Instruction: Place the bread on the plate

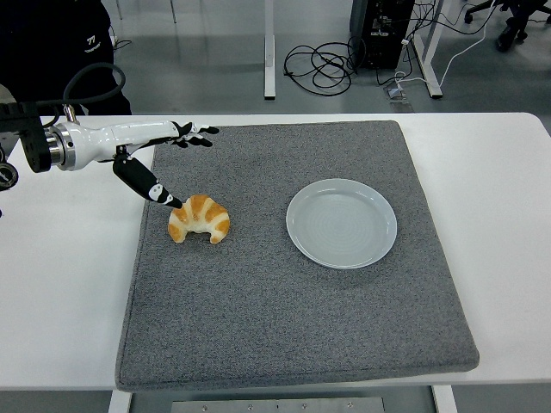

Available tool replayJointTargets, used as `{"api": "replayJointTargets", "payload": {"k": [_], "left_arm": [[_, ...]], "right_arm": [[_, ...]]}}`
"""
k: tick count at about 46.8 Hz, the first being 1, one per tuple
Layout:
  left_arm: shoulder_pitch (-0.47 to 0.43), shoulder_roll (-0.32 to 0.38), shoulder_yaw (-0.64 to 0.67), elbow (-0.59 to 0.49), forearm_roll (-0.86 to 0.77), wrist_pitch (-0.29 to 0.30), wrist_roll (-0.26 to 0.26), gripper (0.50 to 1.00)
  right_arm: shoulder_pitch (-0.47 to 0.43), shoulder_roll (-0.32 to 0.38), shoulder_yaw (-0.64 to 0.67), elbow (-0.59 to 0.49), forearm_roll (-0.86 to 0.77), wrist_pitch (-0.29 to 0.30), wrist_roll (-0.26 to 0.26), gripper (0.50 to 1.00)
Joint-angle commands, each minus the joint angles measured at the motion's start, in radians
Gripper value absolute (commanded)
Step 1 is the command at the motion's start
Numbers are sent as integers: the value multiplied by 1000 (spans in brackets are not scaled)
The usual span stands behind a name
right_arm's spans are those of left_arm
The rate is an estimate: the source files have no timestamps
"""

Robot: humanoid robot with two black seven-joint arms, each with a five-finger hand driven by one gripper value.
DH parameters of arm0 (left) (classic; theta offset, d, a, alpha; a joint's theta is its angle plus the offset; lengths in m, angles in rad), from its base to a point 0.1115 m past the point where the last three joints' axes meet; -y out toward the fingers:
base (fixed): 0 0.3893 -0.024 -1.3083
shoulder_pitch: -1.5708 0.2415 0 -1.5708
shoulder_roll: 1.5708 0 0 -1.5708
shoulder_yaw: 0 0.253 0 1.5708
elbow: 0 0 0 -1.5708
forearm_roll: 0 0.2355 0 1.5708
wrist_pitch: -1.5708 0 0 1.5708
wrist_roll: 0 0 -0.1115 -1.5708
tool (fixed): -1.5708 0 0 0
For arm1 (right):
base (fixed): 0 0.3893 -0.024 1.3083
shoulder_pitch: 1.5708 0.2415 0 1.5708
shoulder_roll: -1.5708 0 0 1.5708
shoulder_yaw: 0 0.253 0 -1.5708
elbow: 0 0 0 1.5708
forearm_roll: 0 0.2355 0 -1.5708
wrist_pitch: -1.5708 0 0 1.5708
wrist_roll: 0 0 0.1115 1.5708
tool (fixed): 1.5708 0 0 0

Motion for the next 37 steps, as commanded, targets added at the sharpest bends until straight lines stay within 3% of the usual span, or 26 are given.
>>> {"api": "replayJointTargets", "payload": {"k": [1,9,22,37], "left_arm": [[30,1,0,-1,31,32,-2,951],[92,-9,-2,4,75,113,-7,952],[145,-51,-10,42,74,190,-18,951],[188,-133,-10,157,74,242,-67,951]], "right_arm": [[0,0,0,0,0,0,0,1000],[0,0,0,0,0,0,0,1000],[-2,0,-2,0,0,0,0,1000],[-3,0,-3,0,0,0,0,1000]]}}
